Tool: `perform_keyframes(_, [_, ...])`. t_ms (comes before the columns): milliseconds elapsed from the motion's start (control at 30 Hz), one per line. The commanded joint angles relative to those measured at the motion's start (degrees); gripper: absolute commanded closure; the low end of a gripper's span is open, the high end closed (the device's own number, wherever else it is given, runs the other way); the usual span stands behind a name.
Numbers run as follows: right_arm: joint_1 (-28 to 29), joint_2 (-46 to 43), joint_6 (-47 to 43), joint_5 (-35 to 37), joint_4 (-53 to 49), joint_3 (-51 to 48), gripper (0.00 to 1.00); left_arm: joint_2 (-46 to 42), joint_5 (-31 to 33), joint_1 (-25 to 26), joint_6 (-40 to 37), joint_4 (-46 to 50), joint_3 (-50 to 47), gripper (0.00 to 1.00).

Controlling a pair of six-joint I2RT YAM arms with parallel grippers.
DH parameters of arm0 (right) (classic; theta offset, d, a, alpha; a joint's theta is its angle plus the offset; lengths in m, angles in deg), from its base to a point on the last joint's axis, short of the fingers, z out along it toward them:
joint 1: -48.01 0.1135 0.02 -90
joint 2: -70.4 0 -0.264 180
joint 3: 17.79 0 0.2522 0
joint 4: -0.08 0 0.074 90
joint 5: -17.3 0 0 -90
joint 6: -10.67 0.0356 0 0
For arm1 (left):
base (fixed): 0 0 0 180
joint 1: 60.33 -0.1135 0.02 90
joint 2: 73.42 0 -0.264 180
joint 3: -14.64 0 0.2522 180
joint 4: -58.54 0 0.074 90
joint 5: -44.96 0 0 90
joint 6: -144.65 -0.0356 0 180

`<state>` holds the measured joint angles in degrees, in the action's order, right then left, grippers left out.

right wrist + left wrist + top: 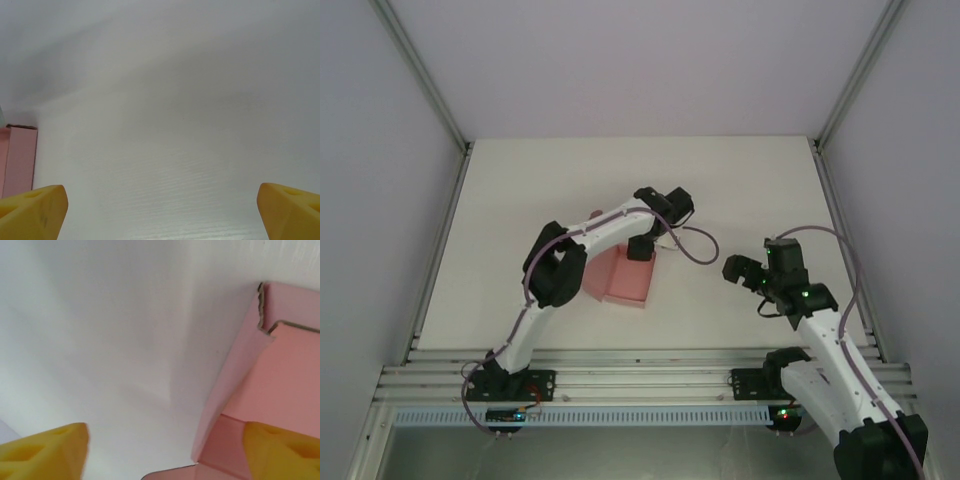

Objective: Assemble paper box

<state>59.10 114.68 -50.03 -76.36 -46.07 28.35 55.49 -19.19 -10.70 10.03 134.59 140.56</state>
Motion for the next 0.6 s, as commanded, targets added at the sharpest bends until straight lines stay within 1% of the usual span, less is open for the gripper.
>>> perform_keyframes(0, [-0.3, 0.8, -3.9, -2.7, 2.9, 0.5, 0.01, -5.8, -1.6, 0.0, 1.6, -0.2, 1.9, 0.12])
perform_keyframes(33, [-0.1, 1.5, -4.5, -4.4, 4.3, 0.7, 0.01, -7.4, -2.5, -0.2, 2.9, -1.3, 1.4, 0.03])
perform_keyframes(67, [0.2, 2.5, -5.4, -6.4, 5.6, 1.1, 0.01, -9.8, -3.5, -0.6, 4.8, -3.4, 0.2, 0.00])
perform_keyframes(133, [1.3, 5.5, -7.1, -8.6, 7.5, 2.5, 0.01, -15.7, -4.9, -1.4, 9.2, -9.9, -4.9, 0.00])
perform_keyframes(200, [3.6, 9.2, -9.7, -9.9, 9.1, 4.3, 0.01, -22.8, -4.2, -2.3, 16.1, -19.7, -12.3, 0.00])
perform_keyframes(267, [7.1, 14.3, -13.3, -9.6, 9.9, 7.5, 0.01, -29.7, -5.2, -3.4, 27.6, -26.9, -18.8, 0.00])
perform_keyframes(300, [9.1, 17.2, -15.6, -9.3, 10.0, 9.4, 0.01, -32.8, -4.2, -4.1, 34.6, -28.4, -21.1, 0.01])
perform_keyframes(367, [13.3, 24.1, -19.9, -8.1, 9.8, 14.5, 0.01, -38.7, -3.5, -6.9, 50.5, -27.2, -25.4, 0.00])
perform_keyframes(433, [16.9, 31.8, -24.1, -7.9, 9.4, 20.2, 0.01, -44.8, -5.3, -10.9, 64.7, -26.6, -31.8, 0.00])
perform_keyframes(467, [18.6, 35.7, -26.8, -7.8, 8.1, 23.7, 0.02, -47.5, -7.5, -13.2, 69.4, -27.0, -35.4, 0.00])
perform_keyframes(500, [20.3, 39.7, -29.8, -7.8, 6.6, 27.2, 0.02, -50.3, -10.5, -15.4, 71.8, -27.6, -39.1, 0.00])
perform_keyframes(567, [23.3, 47.9, -34.7, -6.8, 3.3, 34.9, 0.04, -55.4, -12.1, -19.1, 77.0, -27.7, -45.8, 0.00])
